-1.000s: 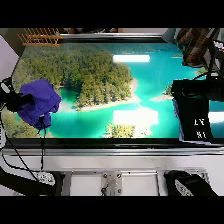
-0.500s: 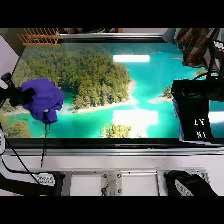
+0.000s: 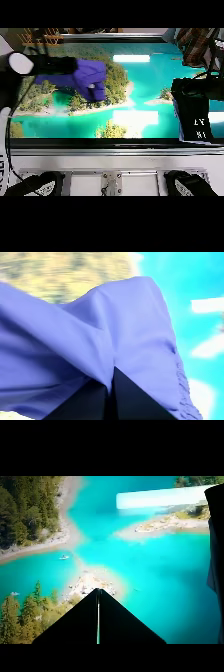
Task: Fold the clothes and pants, and hang the long-sleeved shirts on hangers.
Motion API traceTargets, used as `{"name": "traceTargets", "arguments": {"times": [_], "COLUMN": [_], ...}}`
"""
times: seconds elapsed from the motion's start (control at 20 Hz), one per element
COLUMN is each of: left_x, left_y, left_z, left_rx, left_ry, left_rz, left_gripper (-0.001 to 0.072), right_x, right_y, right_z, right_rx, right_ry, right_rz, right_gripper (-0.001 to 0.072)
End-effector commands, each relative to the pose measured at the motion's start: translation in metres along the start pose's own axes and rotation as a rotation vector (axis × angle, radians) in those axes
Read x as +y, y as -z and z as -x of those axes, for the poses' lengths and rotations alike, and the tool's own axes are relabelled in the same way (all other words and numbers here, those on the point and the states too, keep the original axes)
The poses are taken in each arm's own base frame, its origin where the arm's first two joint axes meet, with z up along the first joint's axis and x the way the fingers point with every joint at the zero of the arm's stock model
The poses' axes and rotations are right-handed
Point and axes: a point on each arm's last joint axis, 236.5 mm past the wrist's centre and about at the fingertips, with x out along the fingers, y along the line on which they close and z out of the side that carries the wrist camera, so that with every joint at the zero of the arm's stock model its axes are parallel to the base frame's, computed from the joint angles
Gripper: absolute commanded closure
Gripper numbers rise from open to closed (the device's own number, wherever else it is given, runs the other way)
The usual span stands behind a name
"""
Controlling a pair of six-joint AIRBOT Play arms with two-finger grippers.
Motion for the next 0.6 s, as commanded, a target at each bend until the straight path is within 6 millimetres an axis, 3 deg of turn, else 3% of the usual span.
{"name": "traceTargets", "arguments": {"times": [0.0, 0.1, 0.2, 0.3, 0.35, 0.4, 0.45, 0.5, 0.55], "left_x": [-0.121, -0.147, -0.144, -0.113, -0.087, -0.057, -0.029, -0.001, 0.021], "left_y": [0.024, 0.031, 0.036, 0.047, 0.057, 0.070, 0.080, 0.089, 0.094], "left_z": [-0.011, -0.017, -0.019, -0.025, -0.033, -0.042, -0.047, -0.046, -0.041], "left_rx": [-0.006, -0.017, 0.009, 0.069, 0.109, 0.153, 0.186, 0.223, 0.253], "left_ry": [0.199, 0.242, 0.235, 0.183, 0.141, 0.093, 0.053, 0.015, -0.006], "left_rz": [-0.145, -0.169, -0.172, -0.150, -0.119, -0.078, -0.032, 0.044, 0.111], "left_gripper": [0.0697, 0.0696, 0.0696, 0.0696, 0.0696, 0.0573, 0.0138, 0.0006, 0.0094], "right_x": [0.001, 0.001, -0.001, -0.002, -0.001, -0.001, -0.001, -0.002, -0.002], "right_y": [-0.003, -0.003, -0.003, -0.003, -0.003, -0.003, -0.003, -0.004, -0.003], "right_z": [0.000, 0.000, 0.000, 0.000, 0.000, 0.000, 0.000, 0.000, 0.000], "right_rx": [-0.014, -0.014, -0.014, -0.014, -0.014, -0.015, -0.015, -0.015, -0.014], "right_ry": [-0.004, -0.003, 0.004, 0.007, 0.006, 0.006, 0.006, 0.007, 0.007], "right_rz": [0.001, 0.001, 0.003, 0.004, 0.004, 0.004, 0.004, 0.004, 0.004], "right_gripper": [0.0706, 0.0706, 0.0706, 0.0706, 0.0707, 0.0706, 0.0706, 0.0706, 0.0706]}}
